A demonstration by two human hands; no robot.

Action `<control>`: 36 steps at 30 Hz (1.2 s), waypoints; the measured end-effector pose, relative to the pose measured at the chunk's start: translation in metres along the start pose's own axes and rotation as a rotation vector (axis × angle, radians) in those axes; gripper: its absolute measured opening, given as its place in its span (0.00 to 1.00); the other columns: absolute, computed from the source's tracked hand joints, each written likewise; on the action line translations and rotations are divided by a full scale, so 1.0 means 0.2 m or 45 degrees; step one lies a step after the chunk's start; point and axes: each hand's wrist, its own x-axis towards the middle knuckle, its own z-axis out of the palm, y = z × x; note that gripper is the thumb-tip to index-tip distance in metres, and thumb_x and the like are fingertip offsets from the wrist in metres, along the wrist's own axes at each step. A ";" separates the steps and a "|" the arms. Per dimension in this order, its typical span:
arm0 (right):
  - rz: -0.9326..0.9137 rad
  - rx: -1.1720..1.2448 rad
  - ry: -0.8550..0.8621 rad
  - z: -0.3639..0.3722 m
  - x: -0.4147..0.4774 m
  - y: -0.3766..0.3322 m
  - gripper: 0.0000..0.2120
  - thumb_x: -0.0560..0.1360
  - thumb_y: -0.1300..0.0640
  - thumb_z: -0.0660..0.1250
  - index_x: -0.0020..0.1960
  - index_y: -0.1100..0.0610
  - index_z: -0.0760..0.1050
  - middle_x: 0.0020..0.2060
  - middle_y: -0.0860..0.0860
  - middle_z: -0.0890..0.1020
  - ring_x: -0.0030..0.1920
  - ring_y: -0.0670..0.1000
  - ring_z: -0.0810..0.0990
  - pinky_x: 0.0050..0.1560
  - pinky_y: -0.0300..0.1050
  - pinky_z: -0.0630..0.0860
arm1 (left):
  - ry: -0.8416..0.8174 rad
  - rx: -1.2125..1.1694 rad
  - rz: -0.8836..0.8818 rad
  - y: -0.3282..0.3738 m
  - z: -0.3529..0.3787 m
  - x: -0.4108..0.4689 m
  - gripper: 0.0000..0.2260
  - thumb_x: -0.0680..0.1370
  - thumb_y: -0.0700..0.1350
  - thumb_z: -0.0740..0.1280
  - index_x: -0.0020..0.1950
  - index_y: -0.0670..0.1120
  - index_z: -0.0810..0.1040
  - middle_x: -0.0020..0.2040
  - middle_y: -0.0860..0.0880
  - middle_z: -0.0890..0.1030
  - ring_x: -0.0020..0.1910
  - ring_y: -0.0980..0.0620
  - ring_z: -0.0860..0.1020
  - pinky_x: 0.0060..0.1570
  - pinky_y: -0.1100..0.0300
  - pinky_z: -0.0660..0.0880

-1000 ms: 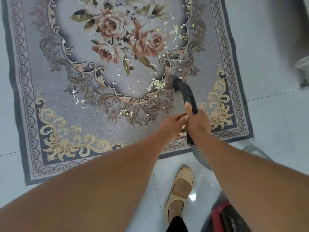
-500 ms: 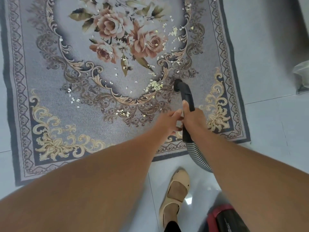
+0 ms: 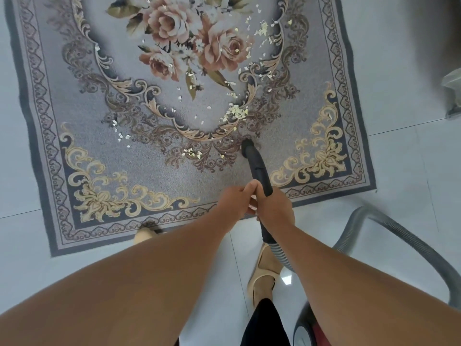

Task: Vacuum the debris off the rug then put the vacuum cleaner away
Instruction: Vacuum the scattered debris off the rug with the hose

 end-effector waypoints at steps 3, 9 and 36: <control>-0.009 -0.057 -0.011 0.07 -0.08 -0.02 0.28 0.75 0.30 0.50 0.53 0.53 0.72 0.45 0.52 0.81 0.44 0.56 0.82 0.48 0.54 0.80 | 0.071 0.049 -0.007 -0.05 -0.06 -0.01 0.17 0.82 0.54 0.59 0.49 0.42 0.79 0.41 0.46 0.81 0.32 0.53 0.78 0.19 0.73 0.69; 0.009 -0.166 0.105 0.05 -0.09 -0.10 0.29 0.77 0.31 0.49 0.56 0.54 0.73 0.46 0.52 0.80 0.47 0.56 0.79 0.45 0.49 0.74 | 0.078 0.077 0.031 -0.04 -0.09 0.01 0.19 0.81 0.57 0.59 0.46 0.43 0.80 0.42 0.47 0.82 0.37 0.50 0.80 0.44 0.58 0.77; -0.258 -0.276 -0.192 0.39 -0.31 -0.51 0.16 0.79 0.39 0.56 0.48 0.52 0.69 0.37 0.49 0.77 0.38 0.53 0.76 0.39 0.46 0.71 | 0.408 0.251 0.023 -0.20 -0.64 0.01 0.21 0.79 0.56 0.60 0.38 0.39 0.77 0.39 0.39 0.83 0.35 0.46 0.77 0.38 0.57 0.73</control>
